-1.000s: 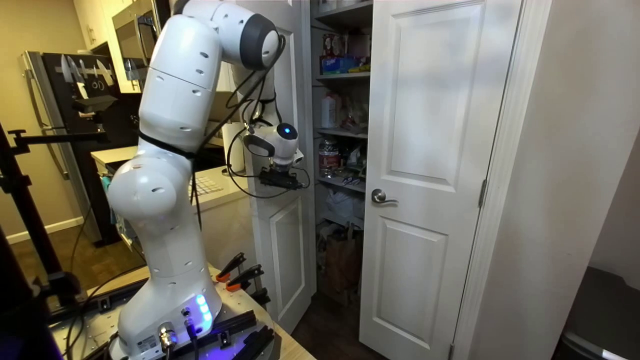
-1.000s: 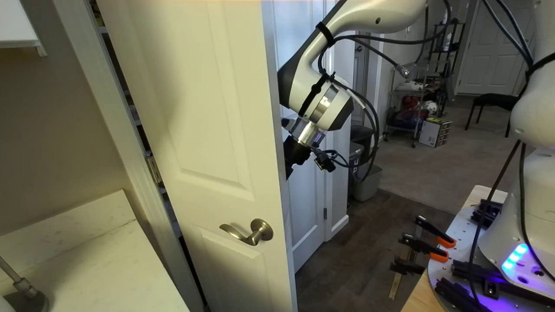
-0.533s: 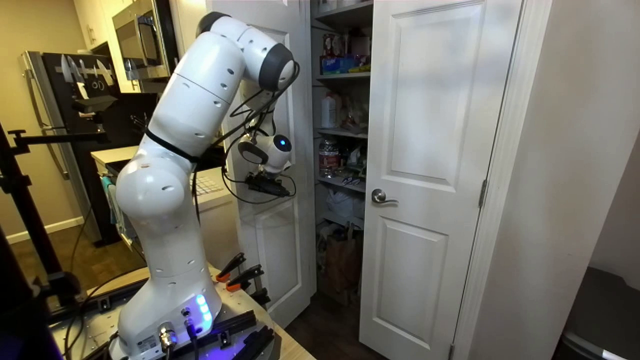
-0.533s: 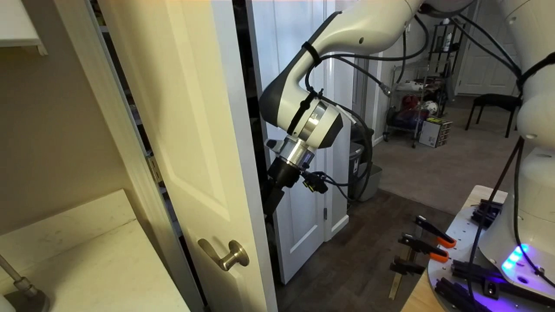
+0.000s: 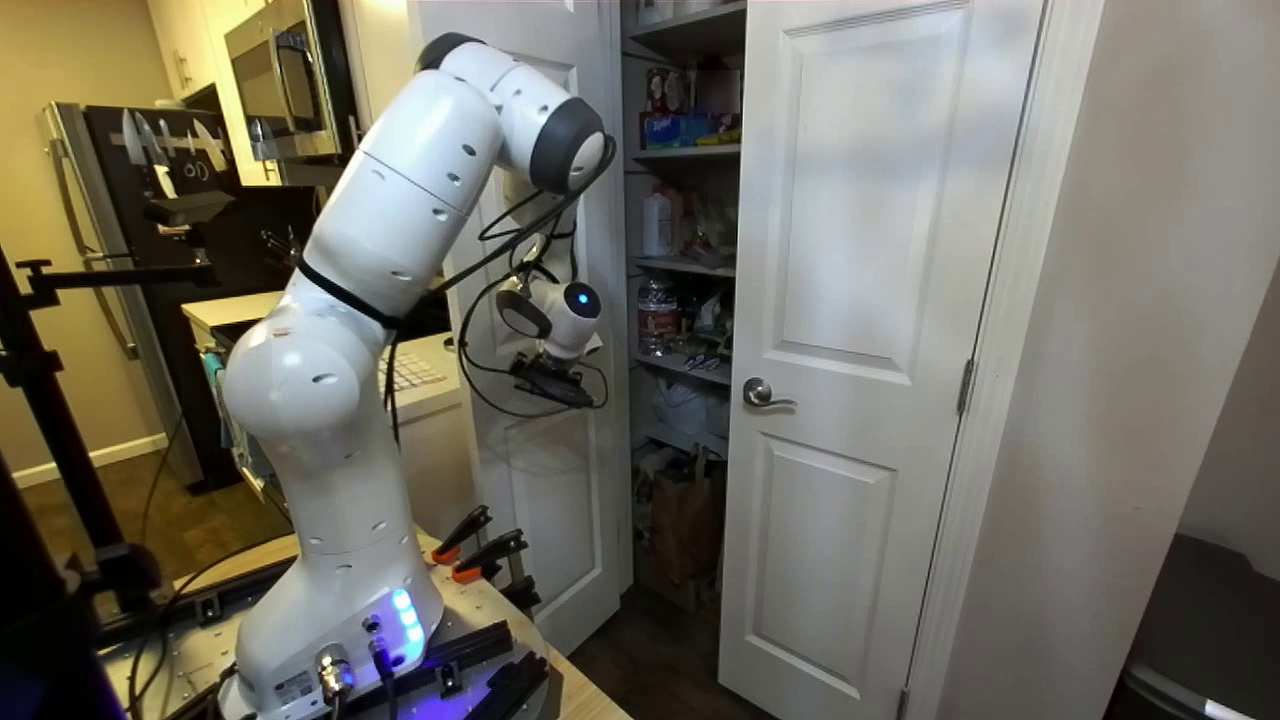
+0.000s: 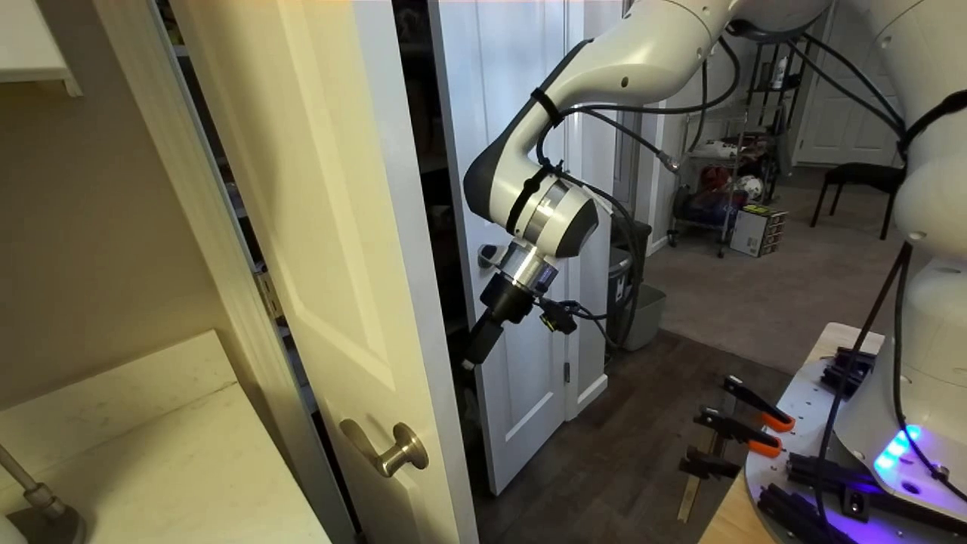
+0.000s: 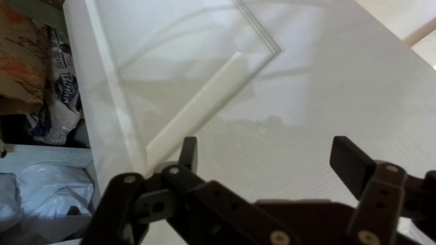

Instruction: Open the left pantry door.

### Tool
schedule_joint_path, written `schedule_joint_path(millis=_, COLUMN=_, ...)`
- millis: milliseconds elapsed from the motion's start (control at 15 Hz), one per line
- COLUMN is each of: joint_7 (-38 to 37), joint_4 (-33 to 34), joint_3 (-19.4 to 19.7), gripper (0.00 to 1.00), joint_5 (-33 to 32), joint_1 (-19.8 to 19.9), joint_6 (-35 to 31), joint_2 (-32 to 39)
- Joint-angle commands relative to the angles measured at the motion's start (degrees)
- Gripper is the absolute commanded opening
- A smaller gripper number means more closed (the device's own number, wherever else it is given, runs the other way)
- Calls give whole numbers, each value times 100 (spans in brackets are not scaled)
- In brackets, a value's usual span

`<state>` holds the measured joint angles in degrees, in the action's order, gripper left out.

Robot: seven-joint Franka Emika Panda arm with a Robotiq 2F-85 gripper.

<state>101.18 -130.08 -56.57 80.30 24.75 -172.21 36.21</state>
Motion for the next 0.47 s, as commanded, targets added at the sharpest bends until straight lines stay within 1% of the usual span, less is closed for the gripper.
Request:
schedule_joint_path(millis=0, joint_7=81, joint_4=17, joint_3=3, gripper=100, joint_5=85, joint_1=85, joint_6=0, joint_2=21)
schedule_joint_path(millis=133, joint_7=178, joint_4=53, joint_3=5, gripper=100, joint_5=131, joint_1=214, joint_6=1, joint_2=90)
schedule_joint_path(millis=400, joint_7=186, joint_4=81, joint_3=2, gripper=100, joint_5=131, joint_1=225, joint_6=1, joint_2=157)
